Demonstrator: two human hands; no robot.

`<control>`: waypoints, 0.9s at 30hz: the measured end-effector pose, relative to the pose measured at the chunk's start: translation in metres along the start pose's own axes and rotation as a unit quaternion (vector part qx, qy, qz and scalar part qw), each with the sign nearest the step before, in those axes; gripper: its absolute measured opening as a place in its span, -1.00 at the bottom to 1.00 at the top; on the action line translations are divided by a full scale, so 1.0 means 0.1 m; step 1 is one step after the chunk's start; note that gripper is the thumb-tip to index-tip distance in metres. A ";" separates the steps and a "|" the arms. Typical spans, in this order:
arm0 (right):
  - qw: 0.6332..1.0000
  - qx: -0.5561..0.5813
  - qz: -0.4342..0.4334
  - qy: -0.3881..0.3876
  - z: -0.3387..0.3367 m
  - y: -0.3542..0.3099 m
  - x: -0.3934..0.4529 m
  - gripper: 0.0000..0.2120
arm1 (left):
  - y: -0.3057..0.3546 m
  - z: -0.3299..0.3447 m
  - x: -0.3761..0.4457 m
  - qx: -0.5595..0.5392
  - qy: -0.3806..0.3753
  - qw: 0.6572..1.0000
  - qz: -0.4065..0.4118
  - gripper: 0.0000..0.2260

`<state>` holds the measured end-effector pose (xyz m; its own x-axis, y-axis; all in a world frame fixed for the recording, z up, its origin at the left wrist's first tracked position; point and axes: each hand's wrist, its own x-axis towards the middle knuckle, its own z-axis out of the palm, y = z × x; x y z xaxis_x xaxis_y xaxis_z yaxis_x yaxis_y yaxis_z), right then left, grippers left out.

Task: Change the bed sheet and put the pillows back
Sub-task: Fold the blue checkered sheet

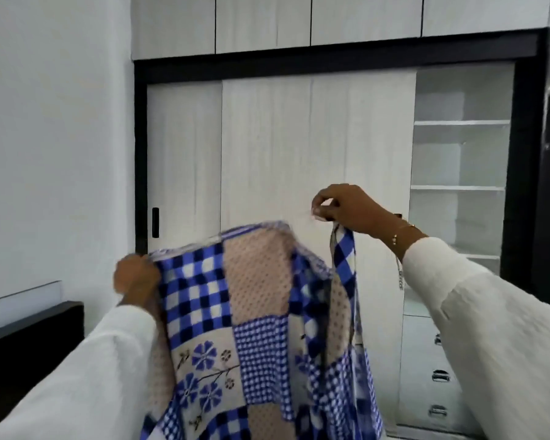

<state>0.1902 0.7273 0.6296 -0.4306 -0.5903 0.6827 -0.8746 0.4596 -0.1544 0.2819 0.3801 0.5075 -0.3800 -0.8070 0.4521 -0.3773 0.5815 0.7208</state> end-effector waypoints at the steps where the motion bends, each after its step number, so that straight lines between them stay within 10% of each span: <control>1: 0.998 0.054 0.017 0.018 0.00 0.02 -0.09 -0.92 | -0.36 0.05 0.01 0.058 -0.027 0.998 -0.006 -0.72; 6: 0.969 0.222 0.060 0.089 -0.05 0.16 -0.33 -0.88 | -1.14 0.26 -0.29 0.234 -0.107 0.961 -0.096 -0.68; 10: 0.960 0.269 0.046 0.056 0.14 -0.04 -0.31 -0.92 | -0.11 0.46 -0.66 -0.021 -0.199 0.977 0.078 -0.82; 14: 0.962 0.256 0.060 0.076 0.34 -0.21 -0.30 -0.93 | 1.09 0.22 -1.26 -0.411 -0.263 0.858 0.159 -0.84; 27: 0.908 0.359 0.183 0.112 0.46 -0.13 -0.66 -0.93 | 1.57 0.21 -1.52 -0.403 -0.384 0.808 0.194 -0.86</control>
<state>0.2200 0.7296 0.5543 -0.7365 -0.2978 0.6074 -0.6361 -0.0006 -0.7716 0.2624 0.5961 0.5414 -0.8659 -0.0979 0.4905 0.4515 0.2694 0.8506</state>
